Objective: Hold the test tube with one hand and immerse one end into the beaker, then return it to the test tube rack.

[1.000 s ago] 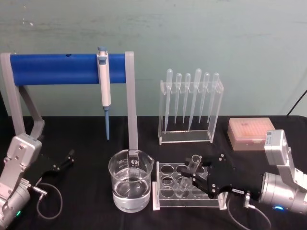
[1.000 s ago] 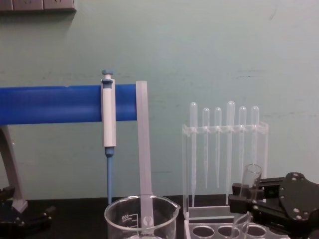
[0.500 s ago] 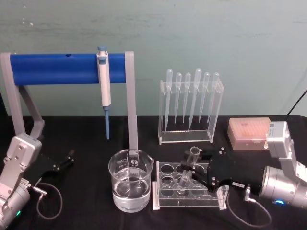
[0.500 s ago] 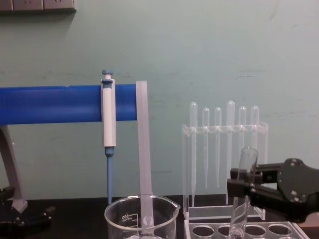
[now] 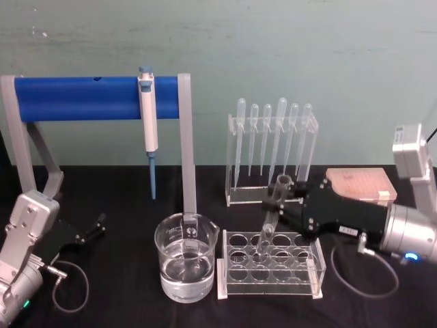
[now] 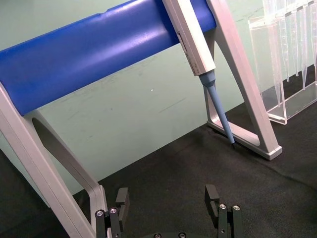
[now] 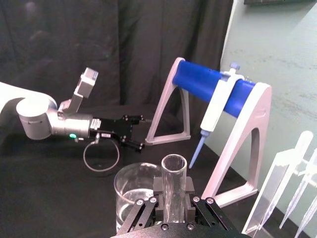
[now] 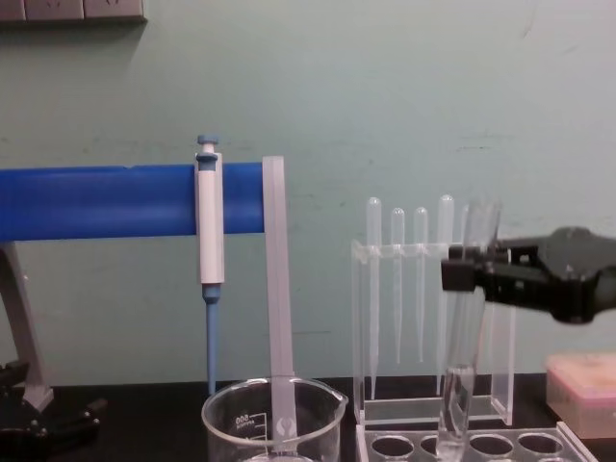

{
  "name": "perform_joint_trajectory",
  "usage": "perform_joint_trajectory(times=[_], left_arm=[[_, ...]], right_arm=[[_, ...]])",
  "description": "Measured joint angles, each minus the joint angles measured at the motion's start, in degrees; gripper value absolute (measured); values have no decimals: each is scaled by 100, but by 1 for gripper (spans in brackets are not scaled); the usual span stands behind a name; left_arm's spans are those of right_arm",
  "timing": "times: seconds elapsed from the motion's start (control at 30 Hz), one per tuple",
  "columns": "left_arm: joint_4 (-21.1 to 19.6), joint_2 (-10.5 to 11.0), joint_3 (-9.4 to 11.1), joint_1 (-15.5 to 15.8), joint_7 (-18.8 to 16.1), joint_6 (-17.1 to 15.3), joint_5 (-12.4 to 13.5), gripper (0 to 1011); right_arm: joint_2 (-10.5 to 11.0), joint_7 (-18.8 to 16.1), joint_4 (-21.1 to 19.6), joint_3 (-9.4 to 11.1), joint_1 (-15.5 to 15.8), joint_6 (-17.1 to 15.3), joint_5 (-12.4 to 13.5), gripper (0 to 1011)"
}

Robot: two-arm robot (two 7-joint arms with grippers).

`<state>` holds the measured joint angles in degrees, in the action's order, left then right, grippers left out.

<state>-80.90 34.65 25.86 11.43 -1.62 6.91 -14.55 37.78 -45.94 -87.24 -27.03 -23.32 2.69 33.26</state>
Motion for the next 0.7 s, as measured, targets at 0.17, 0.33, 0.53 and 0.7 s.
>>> perform_joint_trajectory(times=[0.17, 0.33, 0.53, 0.7], left_arm=[[0, 0, 0, 0, 0, 0, 0, 1000], [0, 0, 0, 0, 0, 0, 0, 1000], [0, 0, 0, 1, 0, 0, 0, 1000], [0, 0, 0, 1, 0, 0, 0, 1000]], right_arm=[[72, 33, -173, 3, -167, -212, 126, 224], [84, 44, -274, -77, -401, -332, 147, 224], [-32, 59, -304, -236, -665, -377, 138, 225], [-252, 10, -244, -448, -940, -378, 133, 224]])
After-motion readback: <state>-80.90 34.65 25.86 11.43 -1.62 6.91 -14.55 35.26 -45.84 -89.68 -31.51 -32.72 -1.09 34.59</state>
